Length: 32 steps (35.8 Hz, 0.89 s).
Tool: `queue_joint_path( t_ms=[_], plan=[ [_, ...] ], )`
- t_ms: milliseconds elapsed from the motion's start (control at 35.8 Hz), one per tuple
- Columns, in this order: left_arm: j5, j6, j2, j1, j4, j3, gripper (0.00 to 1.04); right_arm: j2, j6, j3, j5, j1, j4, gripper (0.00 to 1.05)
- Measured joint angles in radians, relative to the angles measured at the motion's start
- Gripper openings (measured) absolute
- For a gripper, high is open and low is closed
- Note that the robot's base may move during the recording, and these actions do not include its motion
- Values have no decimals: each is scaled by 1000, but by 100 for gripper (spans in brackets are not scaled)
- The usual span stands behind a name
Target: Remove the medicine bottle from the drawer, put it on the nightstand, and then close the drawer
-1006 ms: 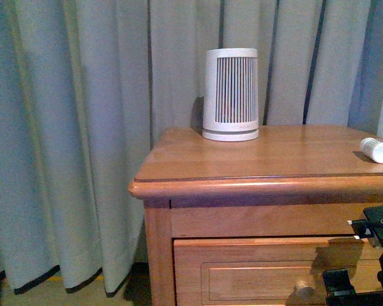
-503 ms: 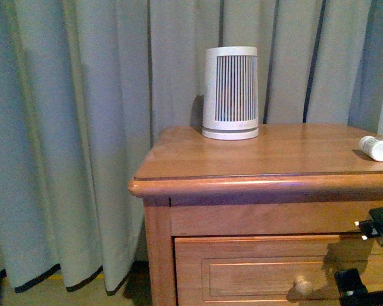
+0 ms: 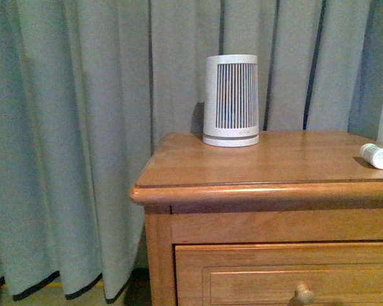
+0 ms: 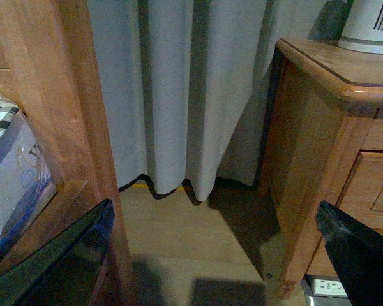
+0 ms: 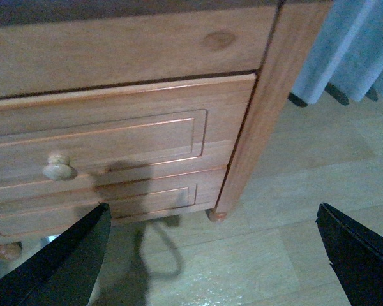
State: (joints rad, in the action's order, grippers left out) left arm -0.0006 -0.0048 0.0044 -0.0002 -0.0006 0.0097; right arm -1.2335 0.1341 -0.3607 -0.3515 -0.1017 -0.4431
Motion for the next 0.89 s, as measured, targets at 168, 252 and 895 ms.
queue_joint_path(
  t_ms=[168, 252, 895],
  plan=[
    [0, 0, 0, 0, 0, 0, 98, 469, -31, 42, -99, -22, 208, 98],
    [0, 0, 0, 0, 0, 0, 98, 684, -91, 40, -164, -43, 254, 98],
    [0, 0, 0, 0, 0, 0, 98, 1065, -109, 168, 16, -32, 467, 87]
  ],
)
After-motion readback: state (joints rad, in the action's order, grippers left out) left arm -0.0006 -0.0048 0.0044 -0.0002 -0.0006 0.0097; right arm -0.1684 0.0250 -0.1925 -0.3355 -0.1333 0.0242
